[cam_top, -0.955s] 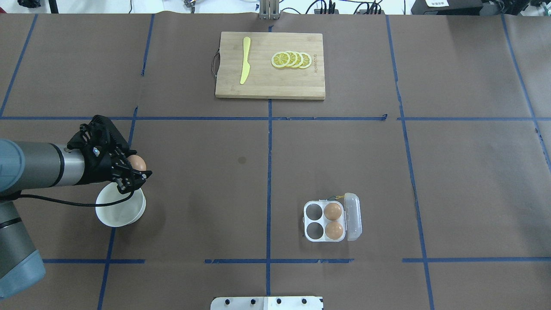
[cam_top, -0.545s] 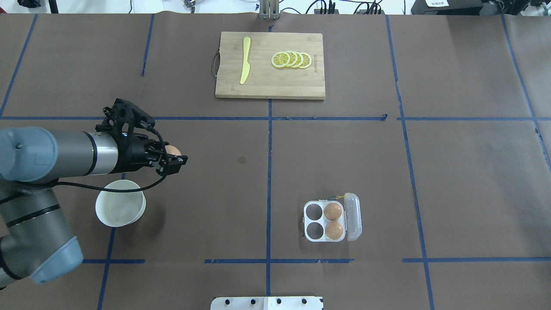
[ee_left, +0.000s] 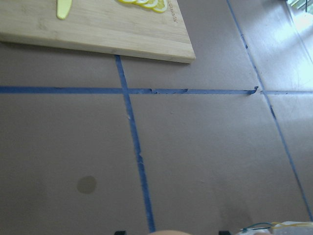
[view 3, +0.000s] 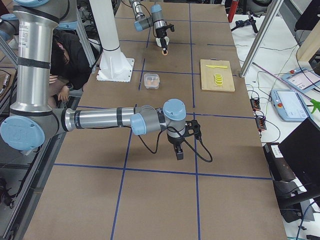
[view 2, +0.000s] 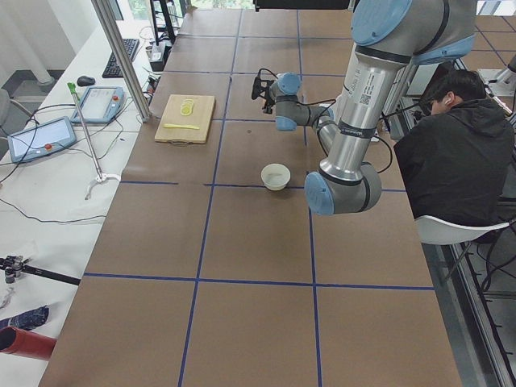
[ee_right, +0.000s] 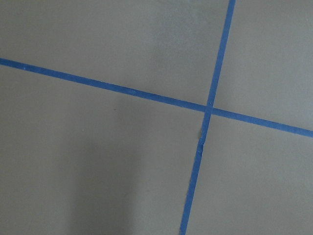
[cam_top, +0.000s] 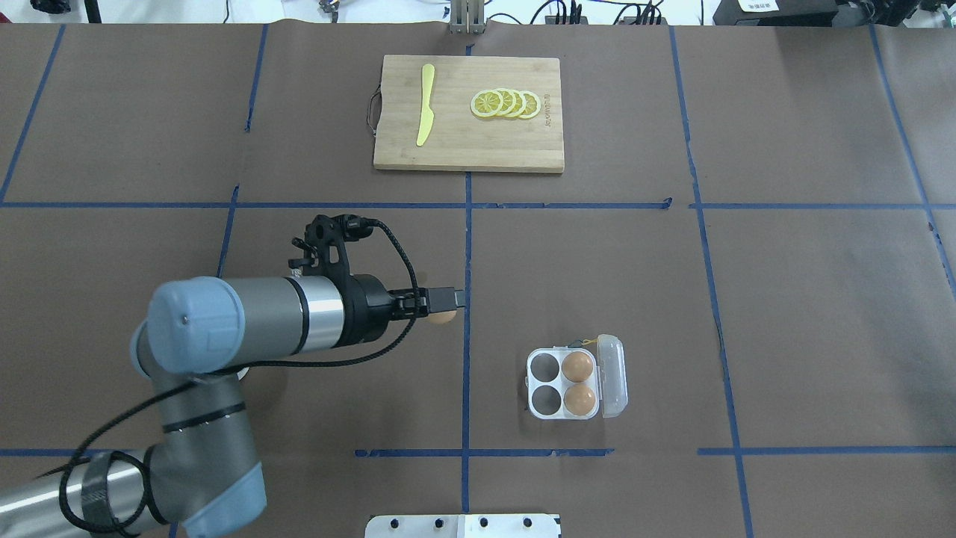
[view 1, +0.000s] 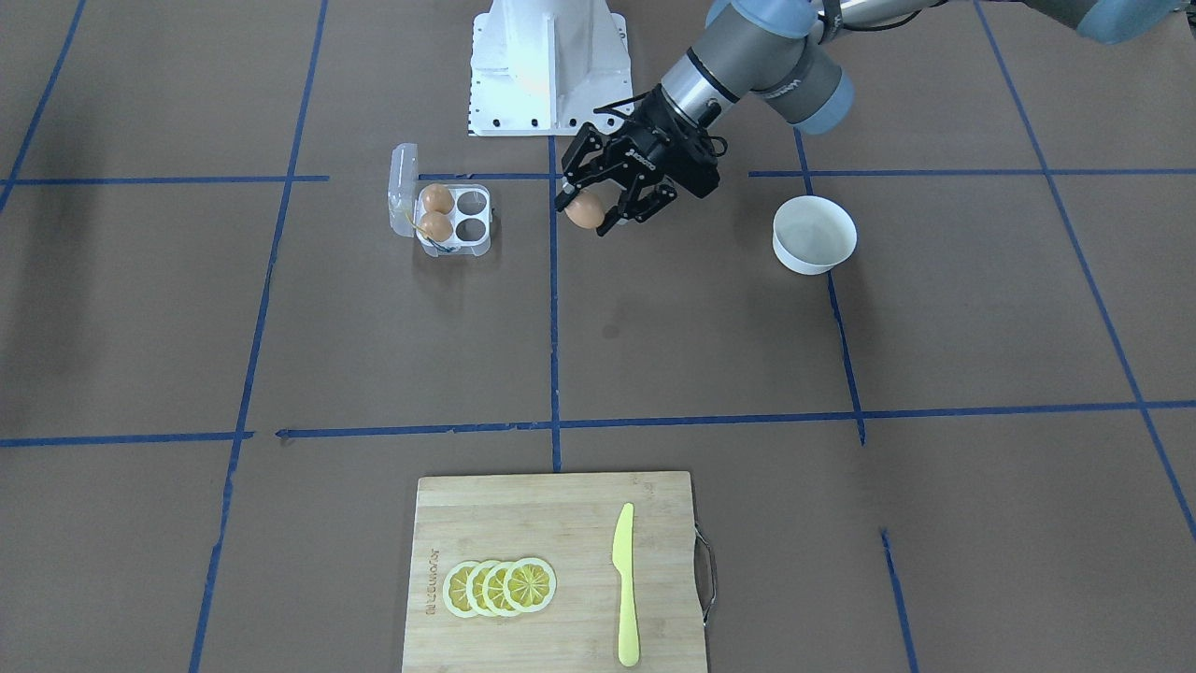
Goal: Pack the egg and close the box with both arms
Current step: 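Lift the egg out of the bowl and carry it toward the carton, then lower the egg into the empty carton cup and open the left gripper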
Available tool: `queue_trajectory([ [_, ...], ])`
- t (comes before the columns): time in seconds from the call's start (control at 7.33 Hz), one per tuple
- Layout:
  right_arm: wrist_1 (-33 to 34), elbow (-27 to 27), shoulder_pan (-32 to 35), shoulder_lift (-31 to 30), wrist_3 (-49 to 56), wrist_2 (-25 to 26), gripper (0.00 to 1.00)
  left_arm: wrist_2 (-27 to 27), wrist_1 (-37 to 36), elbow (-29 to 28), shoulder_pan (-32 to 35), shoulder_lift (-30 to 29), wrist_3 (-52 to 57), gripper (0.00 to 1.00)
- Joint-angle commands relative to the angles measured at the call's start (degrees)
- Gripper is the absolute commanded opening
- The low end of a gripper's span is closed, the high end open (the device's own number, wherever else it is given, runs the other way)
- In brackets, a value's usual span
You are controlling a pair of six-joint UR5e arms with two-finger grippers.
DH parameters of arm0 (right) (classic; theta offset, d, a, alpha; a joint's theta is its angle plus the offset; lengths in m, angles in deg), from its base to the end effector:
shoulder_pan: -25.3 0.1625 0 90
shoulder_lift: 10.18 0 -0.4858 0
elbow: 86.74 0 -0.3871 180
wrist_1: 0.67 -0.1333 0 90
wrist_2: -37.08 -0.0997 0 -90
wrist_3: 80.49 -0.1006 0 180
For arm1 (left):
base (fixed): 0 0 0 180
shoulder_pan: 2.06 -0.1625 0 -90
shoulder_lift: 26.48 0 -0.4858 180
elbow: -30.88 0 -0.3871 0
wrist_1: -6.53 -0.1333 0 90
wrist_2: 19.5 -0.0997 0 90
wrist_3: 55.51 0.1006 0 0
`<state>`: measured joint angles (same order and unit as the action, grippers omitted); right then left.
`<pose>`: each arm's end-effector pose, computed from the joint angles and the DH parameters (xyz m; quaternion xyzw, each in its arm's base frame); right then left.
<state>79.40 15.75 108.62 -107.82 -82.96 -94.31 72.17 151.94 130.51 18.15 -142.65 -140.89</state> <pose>0.0155 -0.4416 0.6588 0.0920 -0.3589 -0.0795 0.9254 0.5430 -0.3388 0.2703 0.1436 0.6999 -0.0846 0.6945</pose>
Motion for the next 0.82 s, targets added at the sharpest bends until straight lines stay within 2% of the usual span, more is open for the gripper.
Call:
queue_trajectory([
  [0.0, 0.00, -0.01, 0.17, 0.00, 0.00, 0.00, 1.00, -10.32, 9.35, -7.67, -7.00, -6.05, -6.98, 0.01],
  [0.27, 0.00, -0.01, 0.35, -0.09, 0.09, 0.00, 1.00, -11.24, 10.06, -11.90, -8.51, -9.40, -8.90, 0.03],
  [0.68, 0.00, -0.10, 0.53, -0.09, 0.09, 0.09, 1.00, -11.25, 10.16, -16.13, -8.69, -12.59, -9.27, 0.22],
])
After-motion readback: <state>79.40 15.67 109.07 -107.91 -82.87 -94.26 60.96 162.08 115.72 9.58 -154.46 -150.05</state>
